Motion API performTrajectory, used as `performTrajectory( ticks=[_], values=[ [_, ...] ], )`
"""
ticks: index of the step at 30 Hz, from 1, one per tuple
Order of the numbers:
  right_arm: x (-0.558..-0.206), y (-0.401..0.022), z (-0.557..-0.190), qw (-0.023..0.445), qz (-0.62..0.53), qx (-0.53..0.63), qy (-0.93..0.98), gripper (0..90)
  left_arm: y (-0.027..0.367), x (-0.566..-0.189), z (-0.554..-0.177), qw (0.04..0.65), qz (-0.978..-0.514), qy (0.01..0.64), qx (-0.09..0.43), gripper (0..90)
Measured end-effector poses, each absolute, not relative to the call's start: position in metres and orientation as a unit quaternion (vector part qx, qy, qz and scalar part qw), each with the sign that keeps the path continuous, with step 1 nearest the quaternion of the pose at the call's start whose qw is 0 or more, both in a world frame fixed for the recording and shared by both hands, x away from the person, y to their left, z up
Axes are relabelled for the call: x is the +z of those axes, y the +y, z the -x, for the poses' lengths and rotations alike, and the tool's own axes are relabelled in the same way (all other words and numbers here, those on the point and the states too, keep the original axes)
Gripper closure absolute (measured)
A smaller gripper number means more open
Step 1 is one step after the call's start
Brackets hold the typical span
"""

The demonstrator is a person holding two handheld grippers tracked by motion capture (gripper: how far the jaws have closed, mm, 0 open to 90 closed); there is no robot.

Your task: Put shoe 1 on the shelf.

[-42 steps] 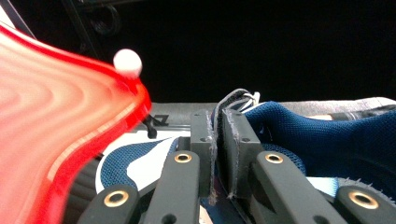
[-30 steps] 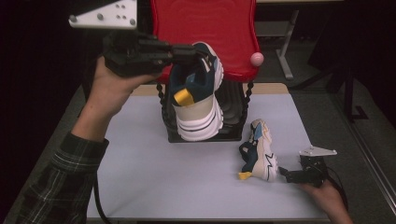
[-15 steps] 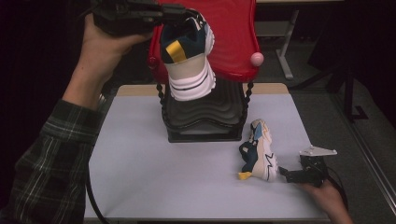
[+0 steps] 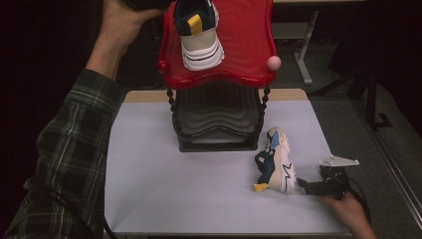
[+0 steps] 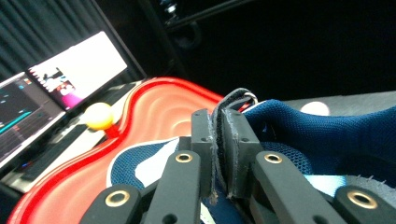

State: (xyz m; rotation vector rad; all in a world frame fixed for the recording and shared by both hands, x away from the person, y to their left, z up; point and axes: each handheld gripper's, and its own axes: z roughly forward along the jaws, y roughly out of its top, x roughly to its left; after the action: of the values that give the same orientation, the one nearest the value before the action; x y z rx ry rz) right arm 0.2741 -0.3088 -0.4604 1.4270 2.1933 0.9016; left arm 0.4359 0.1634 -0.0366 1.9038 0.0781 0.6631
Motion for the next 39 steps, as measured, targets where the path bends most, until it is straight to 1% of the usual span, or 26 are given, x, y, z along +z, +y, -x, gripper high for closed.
performTrajectory(
  ticks=[1,6,10,15,23,29,31,32,33,34,35,36,37,38,39],
  values=[
    [-0.460,-0.309,-0.274,0.186,-0.507,0.320,0.779,2.1,0.161,-0.039,-0.443,0.525,-0.801,0.031,0.287,83.6],
    [-0.460,-0.309,-0.274,0.186,-0.506,0.320,0.779,2.1,0.155,-0.043,-0.455,0.508,-0.807,0.017,0.301,83.7],
    [-0.460,-0.309,-0.274,0.186,-0.505,0.320,0.779,2.1,0.150,-0.040,-0.463,0.494,-0.806,0.000,0.325,83.8],
    [-0.460,-0.309,-0.274,0.185,-0.506,0.321,0.779,2.1,0.146,-0.040,-0.470,0.491,-0.803,-0.010,0.338,83.8],
    [-0.460,-0.309,-0.274,0.185,-0.506,0.322,0.778,2.1,0.144,-0.051,-0.471,0.493,-0.807,-0.009,0.324,83.6],
    [-0.460,-0.309,-0.274,0.186,-0.506,0.322,0.779,2.1,0.142,-0.061,-0.472,0.502,-0.812,-0.009,0.297,82.7],
    [-0.460,-0.309,-0.274,0.186,-0.506,0.321,0.779,2.1,0.143,-0.063,-0.472,0.510,-0.809,-0.003,0.292,81.9],
    [-0.460,-0.309,-0.274,0.186,-0.506,0.321,0.779,2.1,0.144,-0.063,-0.473,0.518,-0.808,0.003,0.281,81.3],
    [-0.460,-0.309,-0.274,0.186,-0.506,0.321,0.779,2.1,0.146,-0.064,-0.475,0.525,-0.807,0.010,0.271,80.0],
    [-0.460,-0.309,-0.274,0.186,-0.506,0.321,0.779,2.1,0.147,-0.063,-0.476,0.529,-0.807,0.017,0.264,74.7],
    [-0.460,-0.309,-0.274,0.186,-0.506,0.321,0.779,2.1,0.148,-0.063,-0.477,0.535,-0.805,0.027,0.254,74.7],
    [-0.460,-0.309,-0.274,0.186,-0.506,0.321,0.779,2.1,0.148,-0.063,-0.478,0.540,-0.804,0.037,0.247,70.2],
    [-0.460,-0.309,-0.274,0.186,-0.506,0.321,0.779,2.1,0.148,-0.063,-0.479,0.542,-0.803,0.043,0.245,60.0],
    [-0.460,-0.309,-0.274,0.186,-0.506,0.321,0.779,2.1,0.149,-0.062,-0.480,0.545,-0.801,0.058,0.240,54.4],
    [-0.460,-0.309,-0.274,0.186,-0.506,0.321,0.779,2.1,0.149,-0.062,-0.480,0.545,-0.801,0.058,0.240,50.7]
  ],
)
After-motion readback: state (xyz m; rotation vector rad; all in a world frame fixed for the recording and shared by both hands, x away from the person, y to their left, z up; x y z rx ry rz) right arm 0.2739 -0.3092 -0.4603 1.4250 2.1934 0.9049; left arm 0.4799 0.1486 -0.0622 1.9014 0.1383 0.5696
